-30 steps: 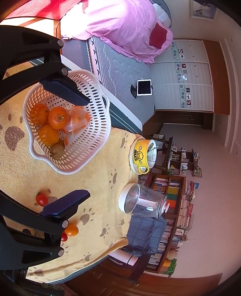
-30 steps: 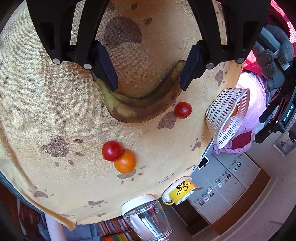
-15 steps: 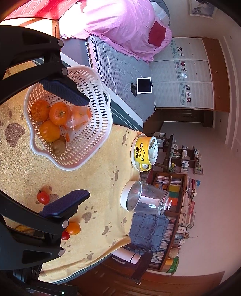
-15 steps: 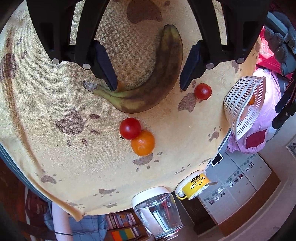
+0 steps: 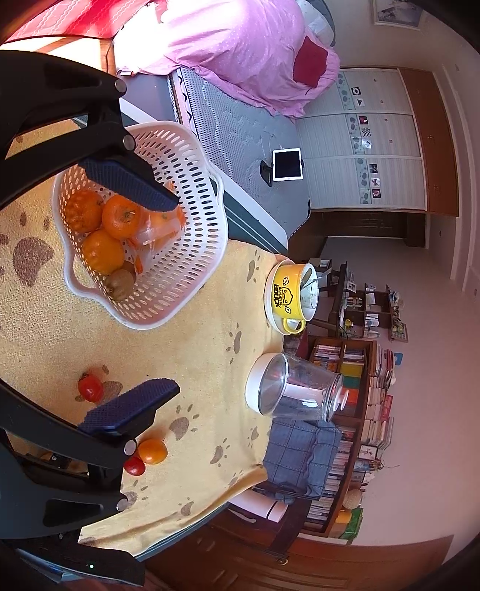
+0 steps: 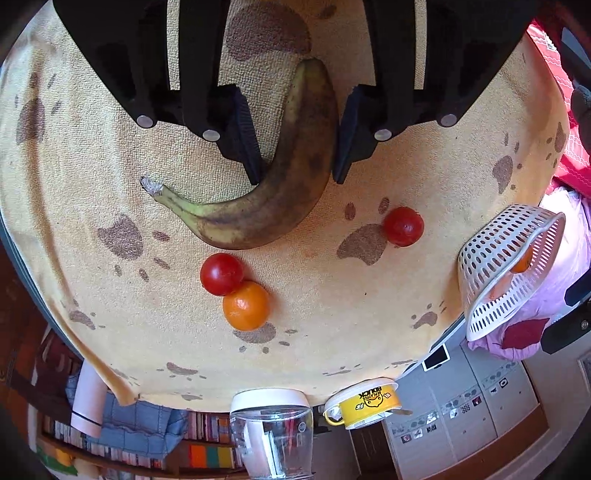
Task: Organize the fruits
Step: 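Close the right tool on the banana while the left tool lowers toward the tomato, then grasp the red tomato with the left tool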
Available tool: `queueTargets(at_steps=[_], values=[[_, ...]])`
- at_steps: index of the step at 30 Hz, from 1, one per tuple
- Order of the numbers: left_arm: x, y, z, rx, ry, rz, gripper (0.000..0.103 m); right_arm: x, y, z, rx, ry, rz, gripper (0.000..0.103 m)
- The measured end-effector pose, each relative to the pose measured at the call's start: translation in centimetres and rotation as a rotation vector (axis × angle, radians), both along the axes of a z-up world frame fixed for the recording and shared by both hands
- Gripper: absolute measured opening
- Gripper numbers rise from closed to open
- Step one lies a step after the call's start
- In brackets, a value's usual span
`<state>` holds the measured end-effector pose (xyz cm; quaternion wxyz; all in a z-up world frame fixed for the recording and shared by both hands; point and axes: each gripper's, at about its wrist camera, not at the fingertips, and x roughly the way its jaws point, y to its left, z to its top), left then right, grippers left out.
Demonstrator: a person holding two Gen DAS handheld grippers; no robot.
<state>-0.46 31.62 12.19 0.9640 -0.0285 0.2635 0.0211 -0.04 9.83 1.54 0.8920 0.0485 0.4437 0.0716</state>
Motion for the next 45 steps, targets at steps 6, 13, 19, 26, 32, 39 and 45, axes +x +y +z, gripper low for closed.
queueTargets(at_steps=[6,13,19,26,32,39,45], values=[[0.0,-1.9,-0.8,0.0,0.024,-0.073,0.093,-1.4,-1.3,0.3,-0.033,-0.013,0.008,0.032],[0.3,-5.2,-3.1,-0.013,0.09,-0.219,0.092,-3.1,-3.4,0.2,-0.047,-0.01,0.025,0.034],[1.0,-8.0,-6.0,0.026,0.154,-0.313,0.077,-3.4,-3.7,0.1,-0.032,-0.017,0.033,0.035],[3.5,-7.9,-9.7,-0.031,0.303,-0.323,0.057,-3.4,-4.0,0.0,0.0,-0.013,0.036,0.035],[4.7,-7.7,-10.2,-0.049,0.346,-0.31,0.044,-3.3,-4.0,0.0,0.011,-0.01,0.038,0.035],[5.1,-8.1,-10.5,-0.029,0.354,-0.309,0.029,-3.3,-4.2,-0.2,0.025,-0.005,0.035,0.036],[4.5,-8.1,-10.1,-0.033,0.334,-0.318,0.028,-3.2,-4.2,-0.3,0.03,0.0,0.033,0.037]])
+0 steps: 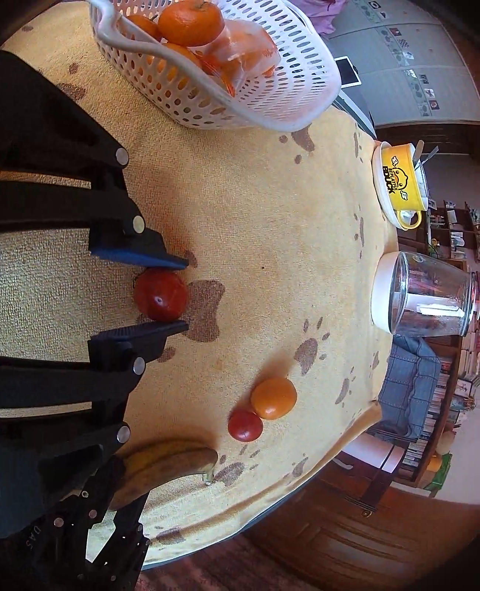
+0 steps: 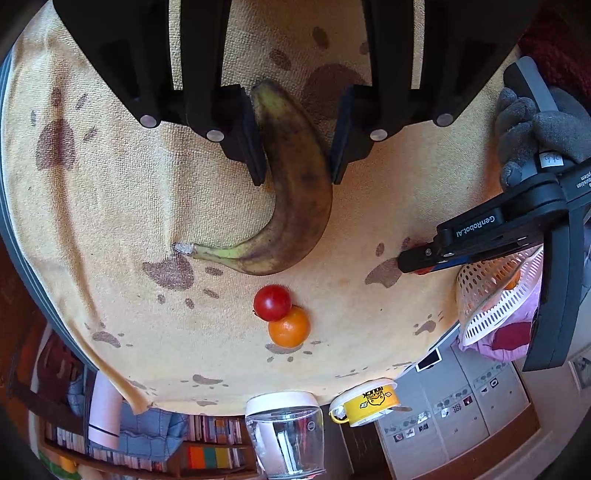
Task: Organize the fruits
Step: 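Grasp the red tomato with the left tool, then carry the red tomato into the basket and open the left tool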
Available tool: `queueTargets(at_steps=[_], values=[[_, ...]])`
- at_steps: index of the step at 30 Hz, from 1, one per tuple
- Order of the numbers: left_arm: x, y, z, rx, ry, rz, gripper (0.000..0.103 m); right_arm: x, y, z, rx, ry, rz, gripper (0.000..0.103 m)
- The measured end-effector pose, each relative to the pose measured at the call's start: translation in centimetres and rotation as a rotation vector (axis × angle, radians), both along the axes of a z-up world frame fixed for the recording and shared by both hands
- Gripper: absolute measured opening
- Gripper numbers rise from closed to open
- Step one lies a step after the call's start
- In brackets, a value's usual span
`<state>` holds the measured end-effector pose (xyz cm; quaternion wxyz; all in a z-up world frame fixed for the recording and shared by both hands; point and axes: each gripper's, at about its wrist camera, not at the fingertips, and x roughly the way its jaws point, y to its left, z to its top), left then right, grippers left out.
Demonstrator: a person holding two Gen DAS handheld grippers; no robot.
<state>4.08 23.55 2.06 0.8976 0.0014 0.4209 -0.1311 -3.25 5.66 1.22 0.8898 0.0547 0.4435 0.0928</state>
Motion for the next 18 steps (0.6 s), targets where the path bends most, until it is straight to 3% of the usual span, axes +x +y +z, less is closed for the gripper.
queueTargets(at_steps=[18], values=[[-2.1,2.7,5.7,-0.045,-0.143,0.071,0.028,0.4,0.0,0.0,-0.003,0.003,-0.028,0.042]])
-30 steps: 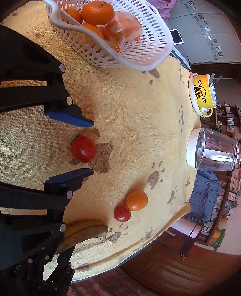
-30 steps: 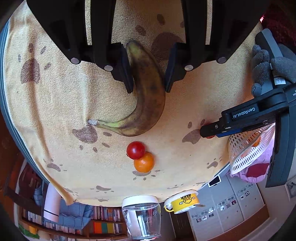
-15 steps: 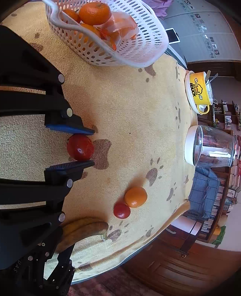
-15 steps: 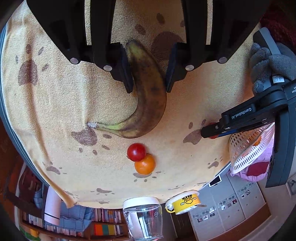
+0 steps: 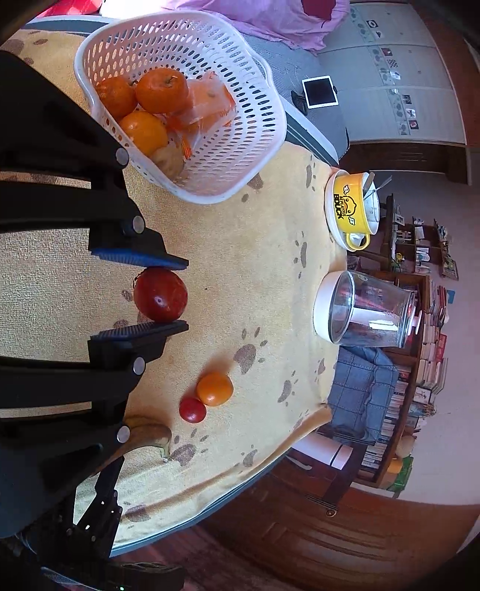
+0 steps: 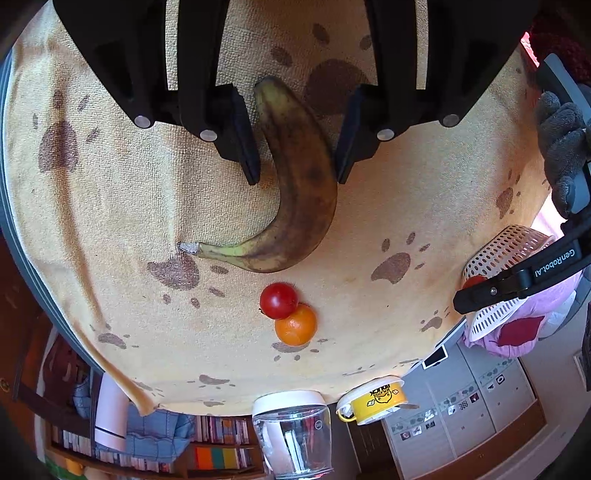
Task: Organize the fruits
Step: 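Carry the red tomato into the basket and open the left tool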
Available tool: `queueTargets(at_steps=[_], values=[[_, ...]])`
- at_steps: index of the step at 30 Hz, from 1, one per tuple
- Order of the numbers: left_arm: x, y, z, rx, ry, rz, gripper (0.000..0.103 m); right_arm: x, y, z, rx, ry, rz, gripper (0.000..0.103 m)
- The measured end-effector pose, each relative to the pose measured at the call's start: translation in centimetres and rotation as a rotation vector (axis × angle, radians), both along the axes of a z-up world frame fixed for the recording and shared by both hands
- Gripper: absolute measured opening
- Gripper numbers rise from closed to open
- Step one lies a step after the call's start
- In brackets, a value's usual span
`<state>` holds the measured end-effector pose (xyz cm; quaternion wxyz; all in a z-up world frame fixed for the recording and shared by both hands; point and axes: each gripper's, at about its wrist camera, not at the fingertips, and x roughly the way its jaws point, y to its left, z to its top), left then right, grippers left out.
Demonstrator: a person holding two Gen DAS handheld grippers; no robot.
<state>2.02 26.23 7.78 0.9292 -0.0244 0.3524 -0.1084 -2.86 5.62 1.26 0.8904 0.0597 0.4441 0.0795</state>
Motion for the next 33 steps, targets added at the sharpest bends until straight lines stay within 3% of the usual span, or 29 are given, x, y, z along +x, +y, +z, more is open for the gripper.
queueTargets(at_steps=[12,22,33], values=[[-0.3,7.0,3.7,-0.018,-0.101,0.182,0.028,2.3,1.2,0.3,-0.015,0.002,-0.022,0.048],[0.8,13.4,3.3,-0.04,-0.076,0.349,0.028,2.4,1.6,0.1,-0.028,-0.006,-0.027,0.049],[1.7,14.7,1.9,-0.03,-0.031,0.399,0.031,2.3,1.6,0.1,-0.029,-0.007,-0.027,0.05]])
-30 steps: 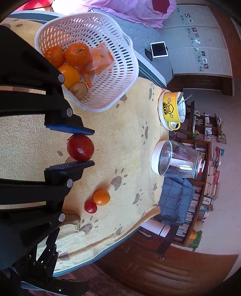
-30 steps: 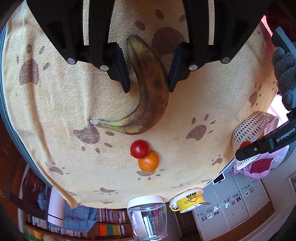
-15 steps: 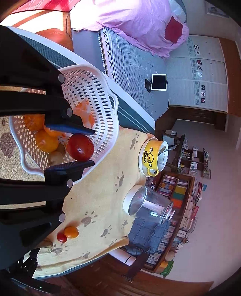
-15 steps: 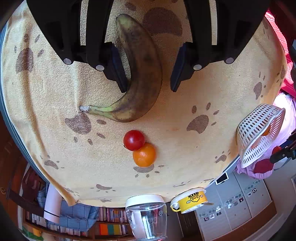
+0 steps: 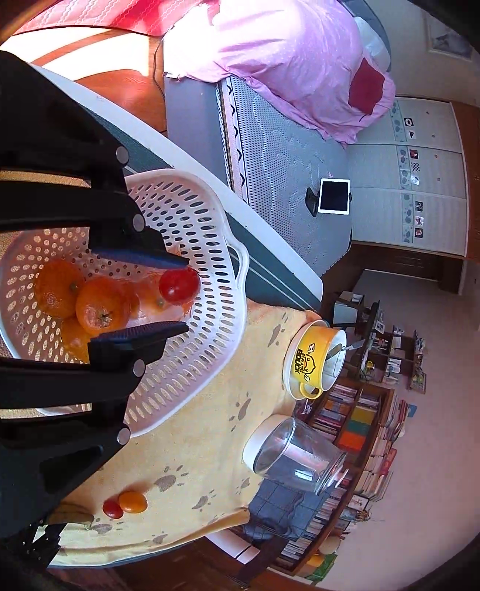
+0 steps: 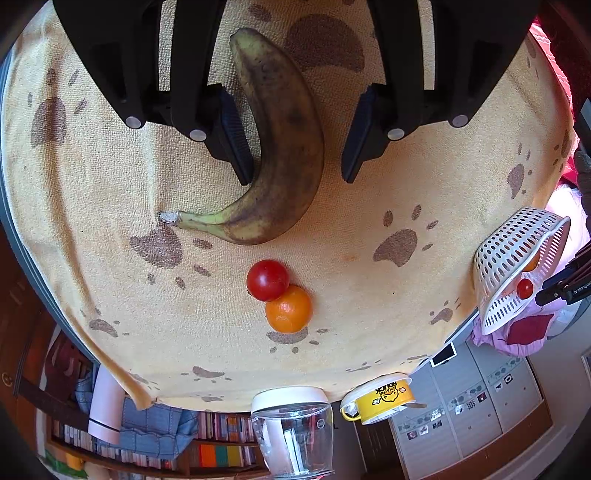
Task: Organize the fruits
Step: 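Carry the red tomato into the basket and open the left tool, then lift the banana with the right tool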
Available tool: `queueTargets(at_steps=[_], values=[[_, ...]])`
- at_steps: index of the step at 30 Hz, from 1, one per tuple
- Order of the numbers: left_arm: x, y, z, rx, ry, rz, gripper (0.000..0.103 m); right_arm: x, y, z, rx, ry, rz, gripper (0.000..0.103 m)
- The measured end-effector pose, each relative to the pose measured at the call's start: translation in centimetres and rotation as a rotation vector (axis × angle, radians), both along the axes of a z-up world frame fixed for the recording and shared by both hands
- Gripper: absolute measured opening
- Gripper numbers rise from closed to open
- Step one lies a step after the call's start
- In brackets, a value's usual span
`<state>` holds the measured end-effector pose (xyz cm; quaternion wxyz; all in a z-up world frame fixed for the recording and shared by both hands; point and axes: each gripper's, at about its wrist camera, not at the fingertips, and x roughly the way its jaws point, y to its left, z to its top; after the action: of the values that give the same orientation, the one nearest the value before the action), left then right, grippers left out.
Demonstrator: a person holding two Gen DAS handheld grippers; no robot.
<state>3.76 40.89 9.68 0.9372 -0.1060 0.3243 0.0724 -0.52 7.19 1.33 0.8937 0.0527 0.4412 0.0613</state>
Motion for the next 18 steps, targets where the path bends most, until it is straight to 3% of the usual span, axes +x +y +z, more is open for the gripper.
queueTargets(at_steps=[2,6,10,12,14,18], values=[[0.0,0.1,0.1,-0.007,-0.003,0.01,0.04,0.0,0.0,0.0,0.002,0.0,0.0,0.05],[-0.2,0.0,0.5,-0.009,-0.017,0.012,0.042,0.0,0.1,0.0,0.001,0.0,0.001,0.052],[-0.6,-0.6,1.0,0.006,-0.035,0.003,0.054,0.1,0.3,-0.1,-0.023,-0.005,0.005,0.054],[-0.8,-0.7,1.3,0.011,-0.046,0.004,0.055,0.0,0.4,-0.1,-0.035,-0.009,0.008,0.053],[-1.1,-0.6,1.6,0.007,-0.054,0.007,0.056,0.0,0.4,0.0,-0.054,-0.015,-0.001,0.044],[-1.5,-0.2,2.1,-0.005,-0.069,0.02,0.057,-0.1,0.0,0.1,-0.038,-0.024,-0.003,0.036]])
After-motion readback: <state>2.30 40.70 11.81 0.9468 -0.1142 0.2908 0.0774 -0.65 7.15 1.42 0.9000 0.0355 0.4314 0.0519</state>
